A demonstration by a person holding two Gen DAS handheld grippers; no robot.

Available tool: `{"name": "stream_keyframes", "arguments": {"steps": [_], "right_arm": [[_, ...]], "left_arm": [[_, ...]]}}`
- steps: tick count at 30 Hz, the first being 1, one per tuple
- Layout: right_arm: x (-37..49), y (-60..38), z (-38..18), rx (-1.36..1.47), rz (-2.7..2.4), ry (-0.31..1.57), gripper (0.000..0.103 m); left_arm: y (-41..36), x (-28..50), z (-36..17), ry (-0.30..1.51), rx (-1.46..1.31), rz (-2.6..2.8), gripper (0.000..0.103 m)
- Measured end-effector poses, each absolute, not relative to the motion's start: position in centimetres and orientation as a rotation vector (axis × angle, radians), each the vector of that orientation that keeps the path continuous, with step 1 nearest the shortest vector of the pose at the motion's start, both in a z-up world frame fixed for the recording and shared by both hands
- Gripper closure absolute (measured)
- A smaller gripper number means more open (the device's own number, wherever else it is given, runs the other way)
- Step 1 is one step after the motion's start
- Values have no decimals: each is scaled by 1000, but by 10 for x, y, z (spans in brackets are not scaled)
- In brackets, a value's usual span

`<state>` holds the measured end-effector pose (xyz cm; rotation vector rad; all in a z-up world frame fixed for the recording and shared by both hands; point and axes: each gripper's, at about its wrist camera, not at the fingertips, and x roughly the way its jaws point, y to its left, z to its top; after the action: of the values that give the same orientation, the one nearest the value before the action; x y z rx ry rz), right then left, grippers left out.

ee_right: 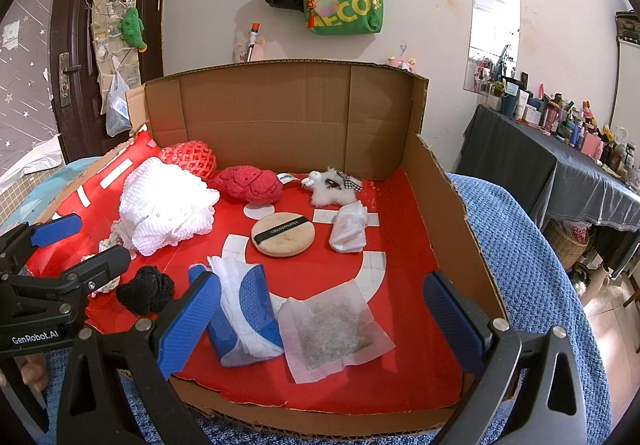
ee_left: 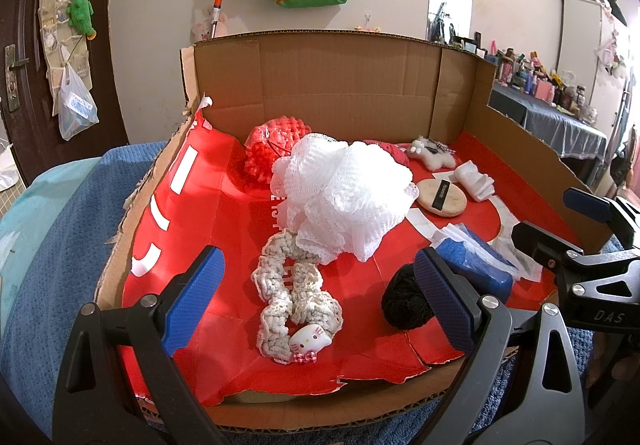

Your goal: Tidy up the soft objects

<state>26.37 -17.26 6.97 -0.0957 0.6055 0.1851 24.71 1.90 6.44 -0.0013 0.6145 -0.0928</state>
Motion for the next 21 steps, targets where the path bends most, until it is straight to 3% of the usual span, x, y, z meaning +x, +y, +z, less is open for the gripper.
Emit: {"name": "stream_keyframes", "arguments": {"steps": [11, 21], "right_arm": [[263, -174, 71, -86, 194, 600, 0], [212, -193, 101, -18, 211, 566, 0]], "left_arm": [[19, 239, 68, 584, -6, -97, 6], [17, 166, 92, 599, -47, -107, 6]]}}
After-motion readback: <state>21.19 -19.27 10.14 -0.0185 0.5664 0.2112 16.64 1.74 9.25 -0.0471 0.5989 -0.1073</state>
